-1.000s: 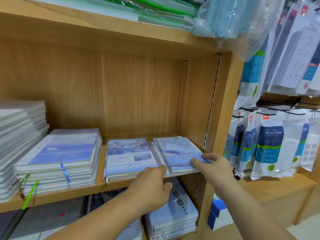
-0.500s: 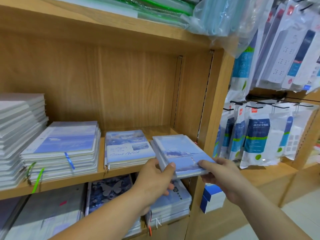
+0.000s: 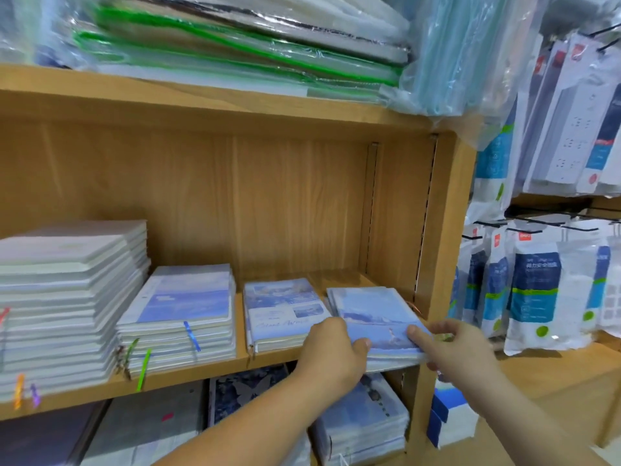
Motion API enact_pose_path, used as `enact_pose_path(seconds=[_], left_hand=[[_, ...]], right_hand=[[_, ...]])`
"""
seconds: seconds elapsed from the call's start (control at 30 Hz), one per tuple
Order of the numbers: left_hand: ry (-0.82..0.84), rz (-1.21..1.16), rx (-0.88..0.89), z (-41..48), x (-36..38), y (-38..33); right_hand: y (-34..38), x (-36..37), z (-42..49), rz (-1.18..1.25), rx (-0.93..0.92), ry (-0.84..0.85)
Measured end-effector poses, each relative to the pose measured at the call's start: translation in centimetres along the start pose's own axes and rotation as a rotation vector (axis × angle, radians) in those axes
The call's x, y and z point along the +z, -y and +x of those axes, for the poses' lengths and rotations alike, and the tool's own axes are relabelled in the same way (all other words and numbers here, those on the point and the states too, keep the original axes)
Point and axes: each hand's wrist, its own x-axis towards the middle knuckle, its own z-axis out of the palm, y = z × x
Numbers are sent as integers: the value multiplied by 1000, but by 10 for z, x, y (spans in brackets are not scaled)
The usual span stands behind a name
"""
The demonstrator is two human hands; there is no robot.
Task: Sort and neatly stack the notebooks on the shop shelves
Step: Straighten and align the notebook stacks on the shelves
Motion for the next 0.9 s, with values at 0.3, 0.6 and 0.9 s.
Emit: enact_pose_path(seconds=[0.3,0.6,0.9], left_hand=[[91,-817,-319,12,-19,-23],[-177,-586,-154,1,-75,40],[-85,376,-36,-15,-99,86]], right_hand=[[0,-14,-22,-455,-631,33],[64,59,-20,-573,-718,-86],[64,82,8,-481,-584,301]])
